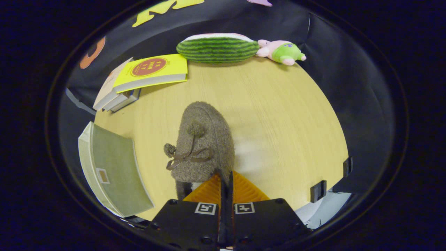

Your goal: Open the storage box then place both shoes into the box .Put the left shoe in first, then the right shoe, with the right side of both shoes facing outward in a uniform manner.

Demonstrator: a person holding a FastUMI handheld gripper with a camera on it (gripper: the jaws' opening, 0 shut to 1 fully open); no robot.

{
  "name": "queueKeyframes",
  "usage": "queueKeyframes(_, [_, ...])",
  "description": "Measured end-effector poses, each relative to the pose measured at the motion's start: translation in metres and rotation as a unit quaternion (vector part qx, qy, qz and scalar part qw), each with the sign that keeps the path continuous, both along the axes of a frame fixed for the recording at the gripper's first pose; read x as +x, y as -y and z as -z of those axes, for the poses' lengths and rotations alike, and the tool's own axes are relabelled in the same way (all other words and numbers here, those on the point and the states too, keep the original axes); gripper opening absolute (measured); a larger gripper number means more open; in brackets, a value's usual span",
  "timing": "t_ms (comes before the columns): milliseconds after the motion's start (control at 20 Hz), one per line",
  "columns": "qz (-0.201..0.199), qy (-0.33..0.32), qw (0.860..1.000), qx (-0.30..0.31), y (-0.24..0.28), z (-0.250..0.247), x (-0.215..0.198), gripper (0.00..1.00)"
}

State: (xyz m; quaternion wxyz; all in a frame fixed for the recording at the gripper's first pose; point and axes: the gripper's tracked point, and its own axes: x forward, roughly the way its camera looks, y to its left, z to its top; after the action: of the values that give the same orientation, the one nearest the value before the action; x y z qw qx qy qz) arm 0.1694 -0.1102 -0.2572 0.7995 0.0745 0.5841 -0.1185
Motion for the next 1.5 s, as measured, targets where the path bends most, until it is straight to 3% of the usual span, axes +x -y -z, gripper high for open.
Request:
queueKeyframes(250, [-0.003,0.032,0.998,0.046,-0.053,-0.053,-0.005,0.06])
queueKeyframes(650, [-0.043,0.056,0.996,0.056,-0.135,-0.12,-0.012,0.06])
queueKeyframes(1150, [-0.048,0.1,0.985,0.135,-0.262,-0.107,0.01,0.06])
queueKeyframes(1500, [-0.044,0.117,0.984,0.131,-0.279,-0.09,0.004,0.06])
